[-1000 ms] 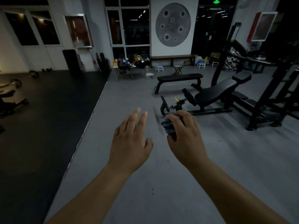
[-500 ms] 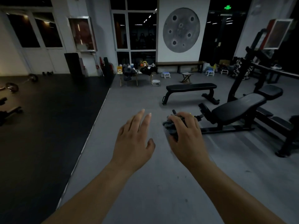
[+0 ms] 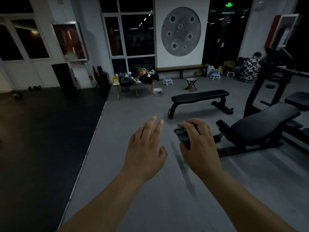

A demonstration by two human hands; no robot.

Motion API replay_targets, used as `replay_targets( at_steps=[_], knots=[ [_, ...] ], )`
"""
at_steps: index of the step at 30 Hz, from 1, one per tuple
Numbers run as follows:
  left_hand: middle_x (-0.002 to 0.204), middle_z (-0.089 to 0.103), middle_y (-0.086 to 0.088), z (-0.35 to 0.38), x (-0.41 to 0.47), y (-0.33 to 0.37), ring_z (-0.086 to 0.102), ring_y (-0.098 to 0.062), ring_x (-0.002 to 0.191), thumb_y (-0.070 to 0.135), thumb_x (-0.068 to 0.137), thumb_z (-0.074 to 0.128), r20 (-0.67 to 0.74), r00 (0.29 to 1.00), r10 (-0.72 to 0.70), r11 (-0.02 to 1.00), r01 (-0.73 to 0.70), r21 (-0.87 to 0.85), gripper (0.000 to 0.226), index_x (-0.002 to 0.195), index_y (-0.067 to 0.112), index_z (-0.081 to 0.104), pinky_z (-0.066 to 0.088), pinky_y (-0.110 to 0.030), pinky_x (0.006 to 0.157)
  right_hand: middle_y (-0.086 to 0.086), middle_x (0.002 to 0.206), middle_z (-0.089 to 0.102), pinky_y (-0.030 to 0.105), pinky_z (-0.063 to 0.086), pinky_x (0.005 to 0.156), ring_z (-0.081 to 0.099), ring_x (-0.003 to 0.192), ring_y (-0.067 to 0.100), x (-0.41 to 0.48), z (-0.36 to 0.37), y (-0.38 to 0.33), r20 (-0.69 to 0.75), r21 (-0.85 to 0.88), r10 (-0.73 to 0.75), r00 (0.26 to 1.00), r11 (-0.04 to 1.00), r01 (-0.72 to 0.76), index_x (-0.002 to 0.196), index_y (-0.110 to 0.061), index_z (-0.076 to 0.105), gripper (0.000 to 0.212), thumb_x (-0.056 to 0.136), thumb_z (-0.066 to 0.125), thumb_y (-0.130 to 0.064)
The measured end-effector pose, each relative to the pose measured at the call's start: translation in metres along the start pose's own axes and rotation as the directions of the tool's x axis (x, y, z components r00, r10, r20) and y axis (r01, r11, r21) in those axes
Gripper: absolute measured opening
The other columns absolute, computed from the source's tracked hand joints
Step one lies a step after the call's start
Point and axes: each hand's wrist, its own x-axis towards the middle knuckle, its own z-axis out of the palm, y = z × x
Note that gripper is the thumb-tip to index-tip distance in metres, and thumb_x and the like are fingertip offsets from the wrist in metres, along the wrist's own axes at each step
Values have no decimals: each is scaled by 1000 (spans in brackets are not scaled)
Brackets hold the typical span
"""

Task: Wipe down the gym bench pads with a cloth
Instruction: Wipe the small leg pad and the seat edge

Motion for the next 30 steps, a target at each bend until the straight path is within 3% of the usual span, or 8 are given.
replay_targets(
  at_steps=[10, 17, 23, 30],
  knots=[
    [166, 9, 2, 96, 226, -164, 20, -19, 148, 34, 91, 51, 15, 998, -65, 998, 65, -6, 78, 159, 25, 14, 26, -40, 118, 7, 129, 46, 43, 49, 93, 47, 116, 31, 213, 197, 78, 50, -1, -11, 999, 1000, 11, 125, -10, 60, 52, 75, 71, -5],
    [166, 12, 0, 189, 395, -278, 24, -21, 146, 32, 92, 54, 30, 999, 25, 998, -23, -50, 77, 158, 23, 15, 30, -41, 115, 7, 129, 45, 41, 47, 94, 44, 115, 27, 343, 326, 136, 14, -99, 54, 998, 994, -52, 126, -11, 59, 54, 74, 72, -5],
    [167, 6, 2, 258, 542, -312, 18, -21, 148, 33, 93, 51, 80, 984, 159, 982, -148, -120, 77, 159, 25, 11, 24, -40, 117, 9, 127, 49, 41, 48, 95, 47, 113, 28, 447, 389, 201, -36, -167, 132, 991, 977, -136, 124, -11, 61, 54, 72, 75, -3],
    [167, 8, 1, 381, 721, -317, 17, -22, 150, 33, 93, 55, 92, 962, 258, 957, -241, -163, 78, 159, 24, 13, 23, -39, 118, 8, 127, 51, 41, 48, 97, 49, 114, 27, 563, 477, 337, -130, -156, 221, 967, 958, -240, 124, -10, 62, 55, 72, 74, -2]
  ],
)
